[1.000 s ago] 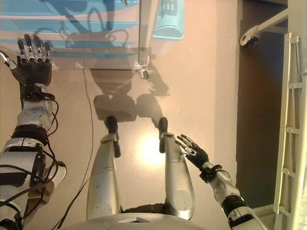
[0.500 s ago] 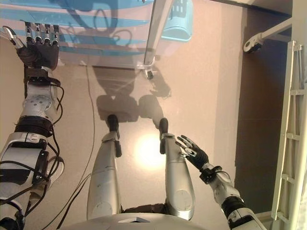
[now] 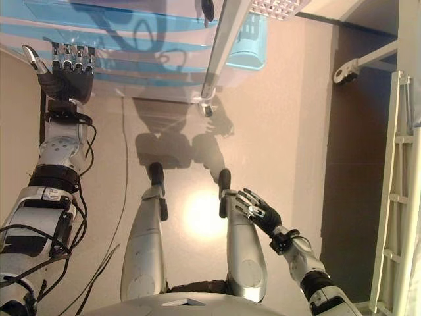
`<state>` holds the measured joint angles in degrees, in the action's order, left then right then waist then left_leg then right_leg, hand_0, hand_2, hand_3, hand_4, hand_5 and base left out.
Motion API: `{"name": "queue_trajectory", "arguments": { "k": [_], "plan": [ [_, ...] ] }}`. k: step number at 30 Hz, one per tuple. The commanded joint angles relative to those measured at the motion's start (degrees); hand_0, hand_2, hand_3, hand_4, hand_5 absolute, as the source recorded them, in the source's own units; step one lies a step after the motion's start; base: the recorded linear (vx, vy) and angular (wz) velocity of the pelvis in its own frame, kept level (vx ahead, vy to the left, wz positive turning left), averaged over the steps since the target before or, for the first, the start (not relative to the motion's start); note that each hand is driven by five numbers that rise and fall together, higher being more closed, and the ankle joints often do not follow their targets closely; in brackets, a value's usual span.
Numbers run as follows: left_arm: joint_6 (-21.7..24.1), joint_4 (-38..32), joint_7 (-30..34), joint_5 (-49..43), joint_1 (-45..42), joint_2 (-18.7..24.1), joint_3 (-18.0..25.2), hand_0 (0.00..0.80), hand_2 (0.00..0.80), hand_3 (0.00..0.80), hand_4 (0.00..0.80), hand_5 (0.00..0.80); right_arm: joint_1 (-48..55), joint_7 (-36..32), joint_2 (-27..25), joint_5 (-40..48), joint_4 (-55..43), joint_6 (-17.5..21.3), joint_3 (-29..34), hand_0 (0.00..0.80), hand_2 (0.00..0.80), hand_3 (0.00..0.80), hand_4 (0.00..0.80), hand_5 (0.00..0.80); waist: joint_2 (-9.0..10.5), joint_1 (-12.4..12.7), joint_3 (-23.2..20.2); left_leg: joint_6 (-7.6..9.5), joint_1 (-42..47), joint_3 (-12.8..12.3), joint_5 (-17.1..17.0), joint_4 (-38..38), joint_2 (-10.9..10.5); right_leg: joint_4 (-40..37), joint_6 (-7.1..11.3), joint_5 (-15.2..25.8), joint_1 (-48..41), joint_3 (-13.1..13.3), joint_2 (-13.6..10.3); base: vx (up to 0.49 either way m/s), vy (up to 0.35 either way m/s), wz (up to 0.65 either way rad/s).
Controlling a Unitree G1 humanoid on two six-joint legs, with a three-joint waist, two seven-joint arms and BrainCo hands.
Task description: Open the drawer and pick up the medicine
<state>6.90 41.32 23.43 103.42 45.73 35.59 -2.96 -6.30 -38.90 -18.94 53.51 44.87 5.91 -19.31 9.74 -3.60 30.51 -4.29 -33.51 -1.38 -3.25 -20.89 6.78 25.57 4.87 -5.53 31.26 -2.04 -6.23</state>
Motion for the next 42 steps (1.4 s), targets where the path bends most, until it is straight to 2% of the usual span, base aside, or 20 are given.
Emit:
{"name": "queue_trajectory", "arguments": {
  "k": [1, 5, 12, 21, 35, 42],
  "plan": [
    [0.43, -13.42, 13.24, -7.14, 8.47, 0.59, 0.24, 0.8, 0.8, 0.8, 0.8, 0.8, 7.39, 0.69, 0.65, -0.56, -1.33, -3.04, -5.43, 0.0, 0.0, 0.0, 0.0, 0.0, 1.03, -0.08, -0.71, 4.44, 1.15, -1.96, 10.63, -7.33, -3.2, -7.84, -2.12, 6.89, -2.74, -1.62, -0.42, 0.0, 0.0, 0.0],
    [0.52, -17.1, 13.41, -8.56, 6.12, -1.36, 1.75, 0.8, 0.8, 0.8, 0.8, 0.8, 7.77, 1.13, 1.35, -1.14, -1.38, -3.06, -4.65, 0.0, 0.0, 0.0, 0.0, 0.0, 0.7, 0.51, -0.71, 4.46, 1.97, -1.83, 10.46, -6.8, -3.53, -7.73, -2.14, 6.62, -3.49, -2.05, -0.67, 0.0, 0.0, 0.0],
    [0.93, -18.95, 15.99, -8.54, 1.74, -3.33, 3.76, 0.8, 0.8, 0.8, 0.8, 0.8, 8.12, 1.57, 2.01, -1.99, -1.47, -3.11, -3.82, 0.0, 0.0, 0.0, 0.0, 0.0, 0.52, 1.36, -0.71, 4.33, 3.27, -1.58, 10.08, -5.81, -3.8, -8.21, -2.03, 6.48, -4.91, -2.6, -1.0, 0.002, 0.0, 0.02],
    [-0.01, -18.64, 19.58, -6.5, -6.69, -6.2, 5.79, 0.8, 0.8, 0.8, 0.8, 0.8, 8.56, 2.55, 2.46, -3.0, -2.55, -3.08, -2.78, 0.0, 0.0, 0.0, 0.0, 0.0, -0.14, 2.78, -0.71, 4.23, 4.31, -0.65, 9.56, -5.13, -4.45, -7.07, -2.33, 5.33, -5.97, -3.72, -0.88, -0.004, 0.0, 0.02],
    [-3.36, -8.05, 31.37, 1.69, -28.9, -13.02, 4.23, 0.8, 0.8, 0.8, 0.8, 0.8, 9.7, 4.79, 1.71, -5.22, -6.17, -4.7, -0.55, 0.0, 0.0, 0.0, 0.0, 0.0, -1.78, 5.26, -0.71, 4.14, 5.79, 1.56, 7.98, -3.98, -5.08, -4.18, -3.18, 2.7, -7.49, -6.24, -0.26, -0.019, 0.008, 0.08],
    [-5.73, -2.85, 34.6, 3.38, -38.08, -17.25, 3.01, 0.8, 0.8, 0.8, 0.8, 0.8, 11.08, 5.16, 1.14, -6.17, -8.47, -5.75, 0.2, 0.0, 0.0, 0.0, 0.0, 0.0, -2.06, 6.69, -0.71, 3.96, 6.6, 2.78, 6.78, -3.16, -4.88, -2.58, -3.8, 1.31, -8.42, -7.89, 0.35, -0.029, -0.013, 0.09]
  ]
}}
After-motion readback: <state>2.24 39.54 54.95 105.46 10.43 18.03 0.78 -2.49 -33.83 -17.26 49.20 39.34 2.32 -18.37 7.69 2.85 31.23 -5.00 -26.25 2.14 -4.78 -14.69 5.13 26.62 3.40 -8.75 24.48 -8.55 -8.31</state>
